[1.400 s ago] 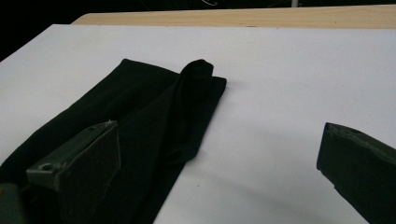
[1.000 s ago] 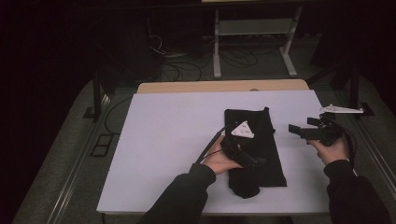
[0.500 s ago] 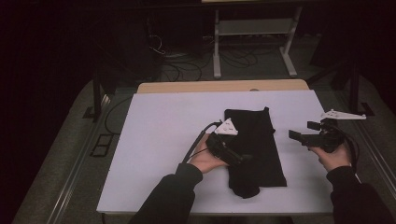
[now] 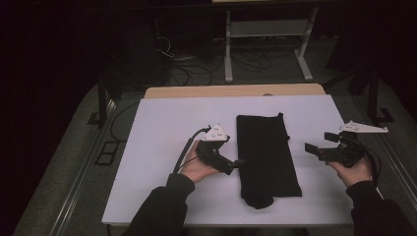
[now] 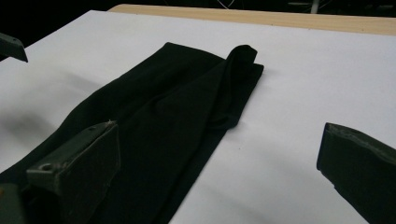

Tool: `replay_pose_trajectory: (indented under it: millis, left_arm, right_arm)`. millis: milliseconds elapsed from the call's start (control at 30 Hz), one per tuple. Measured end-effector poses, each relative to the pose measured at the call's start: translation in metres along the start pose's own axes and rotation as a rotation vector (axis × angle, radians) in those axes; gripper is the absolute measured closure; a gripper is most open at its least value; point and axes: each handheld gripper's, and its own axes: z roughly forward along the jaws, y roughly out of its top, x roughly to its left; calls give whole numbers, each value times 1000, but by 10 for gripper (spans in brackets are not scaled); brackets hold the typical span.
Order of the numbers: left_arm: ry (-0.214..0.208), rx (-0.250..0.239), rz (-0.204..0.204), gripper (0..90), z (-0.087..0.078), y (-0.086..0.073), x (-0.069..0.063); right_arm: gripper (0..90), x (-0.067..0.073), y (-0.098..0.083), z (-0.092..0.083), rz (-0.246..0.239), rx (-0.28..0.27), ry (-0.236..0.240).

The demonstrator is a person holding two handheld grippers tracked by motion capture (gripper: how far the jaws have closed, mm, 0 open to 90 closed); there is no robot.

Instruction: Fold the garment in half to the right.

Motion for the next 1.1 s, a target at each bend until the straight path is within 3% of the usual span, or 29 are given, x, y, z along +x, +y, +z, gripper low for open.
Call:
replay_pose_trajectory:
  millis: [367,1100]
  left_arm:
    - [59,-29,-32,0,-31,-21,13]
    - [140,-74,-71,0,-78,-58,25]
  right_arm:
    - [0,8,-7,-6,-26,-12,15]
    - [0,15,-22,-15,-33,-19,17]
